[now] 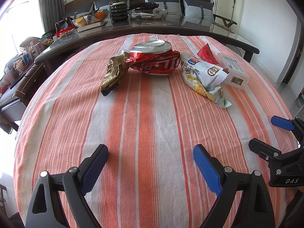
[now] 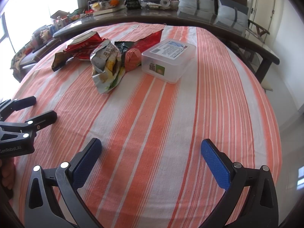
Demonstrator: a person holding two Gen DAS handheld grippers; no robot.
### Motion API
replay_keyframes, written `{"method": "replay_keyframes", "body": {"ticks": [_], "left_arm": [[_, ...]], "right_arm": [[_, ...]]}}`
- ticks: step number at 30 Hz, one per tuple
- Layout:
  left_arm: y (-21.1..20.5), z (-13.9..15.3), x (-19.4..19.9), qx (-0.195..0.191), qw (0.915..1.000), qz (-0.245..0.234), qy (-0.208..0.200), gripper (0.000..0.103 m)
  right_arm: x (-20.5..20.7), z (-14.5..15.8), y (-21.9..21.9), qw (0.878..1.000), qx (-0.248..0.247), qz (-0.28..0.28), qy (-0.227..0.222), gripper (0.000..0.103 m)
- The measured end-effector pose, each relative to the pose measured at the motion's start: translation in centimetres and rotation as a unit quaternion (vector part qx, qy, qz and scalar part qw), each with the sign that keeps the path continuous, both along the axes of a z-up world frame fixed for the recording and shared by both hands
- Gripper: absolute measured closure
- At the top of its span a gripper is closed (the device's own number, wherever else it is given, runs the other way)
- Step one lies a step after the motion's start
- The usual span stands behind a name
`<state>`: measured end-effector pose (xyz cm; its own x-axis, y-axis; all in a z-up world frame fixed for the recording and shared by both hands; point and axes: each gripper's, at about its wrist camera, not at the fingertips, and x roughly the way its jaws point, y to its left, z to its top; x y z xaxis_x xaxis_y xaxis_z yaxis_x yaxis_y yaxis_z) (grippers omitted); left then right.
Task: Collect trash
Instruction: 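Move both tools back over the table toward the gold wrapper and chip packet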
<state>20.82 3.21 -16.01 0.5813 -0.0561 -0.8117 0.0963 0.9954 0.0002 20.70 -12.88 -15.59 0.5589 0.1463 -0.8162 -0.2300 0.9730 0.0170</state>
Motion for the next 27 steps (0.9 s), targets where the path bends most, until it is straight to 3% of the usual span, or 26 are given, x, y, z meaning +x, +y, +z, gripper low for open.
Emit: {"method": "replay_keyframes", "body": {"ticks": [23, 27], "left_arm": [[0.01, 0.01, 0.0, -0.001, 1.0, 0.0, 0.0, 0.009], [1.0, 0.22, -0.13, -0.03, 0.9995, -0.001, -0.005, 0.01]], "right_arm": [[0.03, 0.0, -0.05, 1.0, 0.0, 0.0, 0.0, 0.0], [0.02, 0.01, -0.07, 1.0, 0.001, 0.0, 0.0, 0.0]]}}
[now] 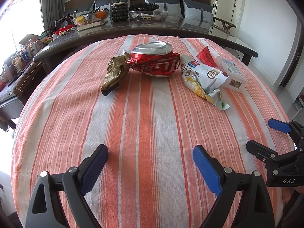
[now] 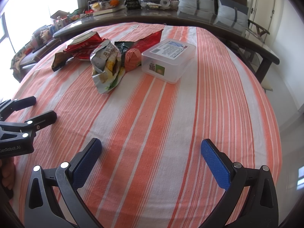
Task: Collect trash
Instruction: 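Move both tools back over the table toward the gold wrapper and chip packet, then grasp the gold wrapper with the left tool while the right tool grasps the white chip packet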
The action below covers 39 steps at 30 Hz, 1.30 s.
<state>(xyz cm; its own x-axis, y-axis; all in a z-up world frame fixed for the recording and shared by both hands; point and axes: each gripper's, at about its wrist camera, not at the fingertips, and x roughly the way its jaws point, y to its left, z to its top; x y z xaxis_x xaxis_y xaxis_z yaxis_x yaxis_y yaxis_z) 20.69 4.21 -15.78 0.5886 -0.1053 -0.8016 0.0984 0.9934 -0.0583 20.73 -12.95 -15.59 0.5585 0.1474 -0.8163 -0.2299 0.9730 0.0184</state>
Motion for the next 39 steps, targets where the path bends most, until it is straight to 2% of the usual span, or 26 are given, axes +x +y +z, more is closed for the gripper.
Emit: {"method": "replay_keyframes", "body": {"ticks": [3, 6, 8, 12, 14, 18, 20, 22, 24, 26, 29, 33, 39], "left_arm": [[2.0, 0.6, 0.2, -0.023, 0.9992, 0.029, -0.014, 0.01], [3.3, 1.1, 1.6, -0.034, 0.9991, 0.022, -0.009, 0.01], [3.3, 1.7, 2.6, -0.013, 0.9998, 0.004, -0.017, 0.01], [2.4, 2.1, 5.0, 0.06, 0.9969, -0.025, -0.045, 0.01], [2.2, 2.0, 6.1, 0.07, 0.9952, -0.035, -0.059, 0.01], [2.3, 1.8, 7.3, 0.069, 0.994, -0.039, -0.076, 0.011], [2.3, 1.6, 7.7, 0.071, 0.9934, -0.041, -0.079, 0.021], [2.6, 1.5, 8.2, 0.061, 0.9948, -0.046, -0.067, 0.066], [3.0, 1.4, 8.3, 0.049, 0.9959, -0.044, -0.061, 0.07], [3.4, 1.8, 7.7, 0.04, 0.9961, -0.04, -0.068, 0.072], [3.9, 2.7, 5.6, 0.024, 0.9977, -0.034, -0.054, 0.073], [4.3, 3.6, 1.3, -0.037, 0.9982, -0.037, -0.027, 0.073], [3.7, 2.9, -3.5, -0.057, 0.9973, -0.043, -0.018, 0.07]], "right_arm": [[0.0, 0.0, 0.0, 1.0, 0.0, 0.0, 0.0, 0.0], [0.0, 0.0, 0.0, 1.0, 0.0, 0.0, 0.0, 0.0], [0.0, 0.0, 0.0, 1.0, 0.0, 0.0, 0.0, 0.0], [0.0, 0.0, 0.0, 1.0, 0.0, 0.0, 0.0, 0.0], [0.0, 0.0, 0.0, 1.0, 0.0, 0.0, 0.0, 0.0], [0.0, 0.0, -0.1, 1.0, 0.0, 0.0, 0.0, 0.0], [0.0, 0.0, -0.1, 1.0, 0.0, 0.0, 0.0, 0.0], [0.0, 0.0, -0.1, 1.0, 0.0, 0.0, 0.0, 0.0], [0.0, 0.0, 0.0, 1.0, 0.0, 0.0, 0.0, 0.0], [0.0, 0.0, 0.0, 1.0, 0.0, 0.0, 0.0, 0.0], [0.0, 0.0, -0.1, 1.0, 0.0, 0.0, 0.0, 0.0], [0.0, 0.0, -0.1, 1.0, 0.0, 0.0, 0.0, 0.0], [0.0, 0.0, -0.1, 1.0, 0.0, 0.0, 0.0, 0.0]]}}
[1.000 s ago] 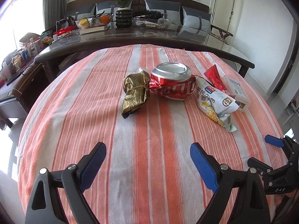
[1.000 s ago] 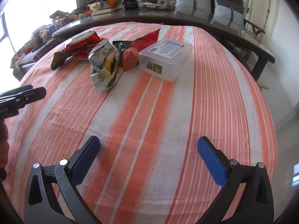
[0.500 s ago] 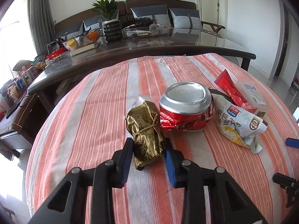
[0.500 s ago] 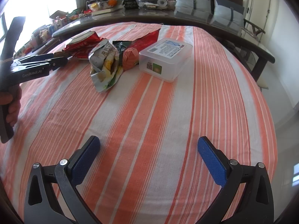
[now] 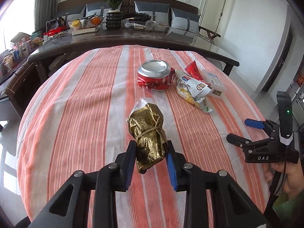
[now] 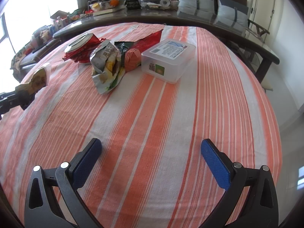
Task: Collect trash
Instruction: 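Grasp the gold wrapper with the left tool while the right tool grasps the white chip packet, then lift the gold wrapper and chip packet and carry them to the blue wastebasket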
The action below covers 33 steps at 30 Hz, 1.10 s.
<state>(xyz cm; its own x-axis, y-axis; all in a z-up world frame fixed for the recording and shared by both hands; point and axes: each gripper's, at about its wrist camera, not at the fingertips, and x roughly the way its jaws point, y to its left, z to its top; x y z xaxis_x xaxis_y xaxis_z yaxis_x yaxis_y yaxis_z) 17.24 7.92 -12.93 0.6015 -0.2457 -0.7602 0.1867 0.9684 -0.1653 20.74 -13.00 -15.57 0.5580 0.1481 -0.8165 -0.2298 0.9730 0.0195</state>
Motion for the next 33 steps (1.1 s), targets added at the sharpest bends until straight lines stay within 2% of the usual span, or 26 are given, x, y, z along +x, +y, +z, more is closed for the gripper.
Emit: {"method": "replay_keyframes", "body": {"ticks": [2, 3, 4, 6, 8, 11, 14, 17, 23, 24, 27, 28, 30, 33], "left_arm": [[0.0, -0.6, -0.3, 0.001, 1.0, 0.005, 0.002, 0.068], [0.0, -0.9, -0.3, 0.004, 1.0, 0.006, 0.006, 0.06], [0.0, -1.1, -0.1, 0.009, 0.9999, 0.01, 0.01, 0.045], [-0.2, -0.9, -0.2, 0.02, 0.9996, 0.018, 0.0, 0.028], [-0.4, -0.8, -0.1, 0.032, 0.9994, 0.014, -0.01, 0.027], [-0.6, -1.3, 0.2, 0.04, 0.9991, 0.014, -0.004, 0.027], [-0.7, -1.7, 0.3, 0.039, 0.9991, 0.013, 0.002, 0.027], [-0.9, -1.9, 0.3, 0.052, 0.9985, 0.013, 0.001, 0.027], [-1.1, -2.2, 0.4, 0.063, 0.9979, 0.011, 0.006, 0.027], [-1.1, -2.2, 0.5, 0.065, 0.9978, 0.011, 0.006, 0.027], [-1.5, -2.2, 0.5, 0.074, 0.9972, 0.008, 0.005, 0.027], [-1.6, -2.2, 0.5, 0.078, 0.9969, 0.007, 0.004, 0.027], [-1.9, -2.2, 0.4, 0.083, 0.9965, 0.005, 0.002, 0.027], [-2.1, -2.1, 0.3, 0.09, 0.9959, 0.005, -0.001, 0.027]], "right_arm": [[0.0, 0.0, 0.0, 1.0, 0.0, 0.0, 0.0, 0.0], [0.0, 0.0, 0.0, 1.0, 0.0, 0.0, 0.0, 0.0], [0.0, 0.0, 0.0, 1.0, 0.0, 0.0, -0.001, 0.0], [0.2, 0.4, 0.2, 1.0, 0.017, 0.008, -0.006, 0.001], [0.6, 1.4, 0.6, 0.999, 0.041, 0.016, -0.019, 0.002], [2.4, 3.1, 2.5, 0.997, 0.06, 0.041, -0.034, 0.006], [4.6, 4.2, 5.1, 0.995, 0.048, 0.071, -0.044, 0.012], [6.9, 4.0, 7.3, 0.995, 0.037, 0.09, -0.031, 0.019], [9.4, 2.2, 9.1, 0.996, 0.008, 0.09, -0.005, 0.037], [9.5, 2.0, 9.2, 0.996, 0.005, 0.088, -0.004, 0.043], [9.3, 1.9, 9.0, 0.996, 0.005, 0.089, -0.003, 0.068], [9.1, 2.0, 8.9, 0.996, 0.003, 0.089, -0.004, 0.072], [8.7, 2.4, 8.5, 0.996, 0.006, 0.094, -0.003, 0.077], [7.6, 3.0, 8.0, 0.995, 0.015, 0.098, -0.003, 0.077]]}}
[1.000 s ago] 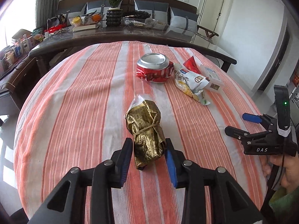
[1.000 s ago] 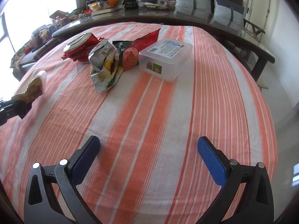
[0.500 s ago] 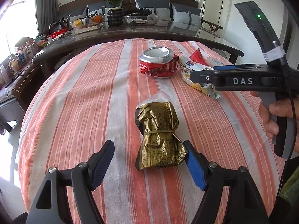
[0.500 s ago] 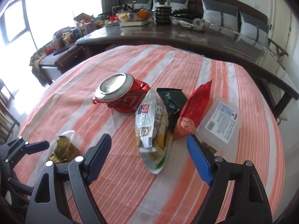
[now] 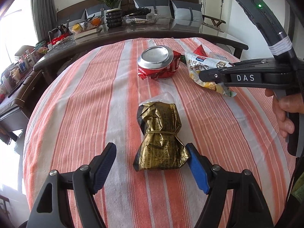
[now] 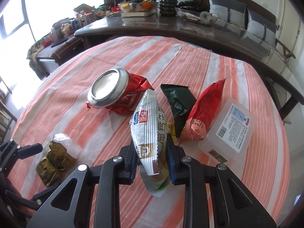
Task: Collect trash
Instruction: 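Lift the gold wrapper and chip packet and carry them to the blue wastebasket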
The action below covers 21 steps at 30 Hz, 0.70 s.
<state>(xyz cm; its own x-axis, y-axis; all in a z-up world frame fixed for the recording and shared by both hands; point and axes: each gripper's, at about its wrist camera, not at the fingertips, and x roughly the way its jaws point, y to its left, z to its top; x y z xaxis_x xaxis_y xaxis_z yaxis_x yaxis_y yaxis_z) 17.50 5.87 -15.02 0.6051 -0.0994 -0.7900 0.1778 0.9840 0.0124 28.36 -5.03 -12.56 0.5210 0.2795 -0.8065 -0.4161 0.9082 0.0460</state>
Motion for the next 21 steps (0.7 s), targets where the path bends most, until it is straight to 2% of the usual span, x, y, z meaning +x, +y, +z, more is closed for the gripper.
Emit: {"method": "replay_keyframes", "body": {"ticks": [9, 21], "left_arm": [[-0.1, 0.3, -0.3, 0.007, 1.0, 0.0, -0.007, 0.027], [-0.4, 0.6, -0.8, 0.019, 0.9996, 0.003, -0.02, 0.027]], "right_arm": [[-3.7, 1.5, -2.1, 1.0, 0.022, 0.004, 0.005, 0.077], [-7.1, 1.5, -5.6, 0.999, 0.029, -0.015, 0.021, 0.077]]}}
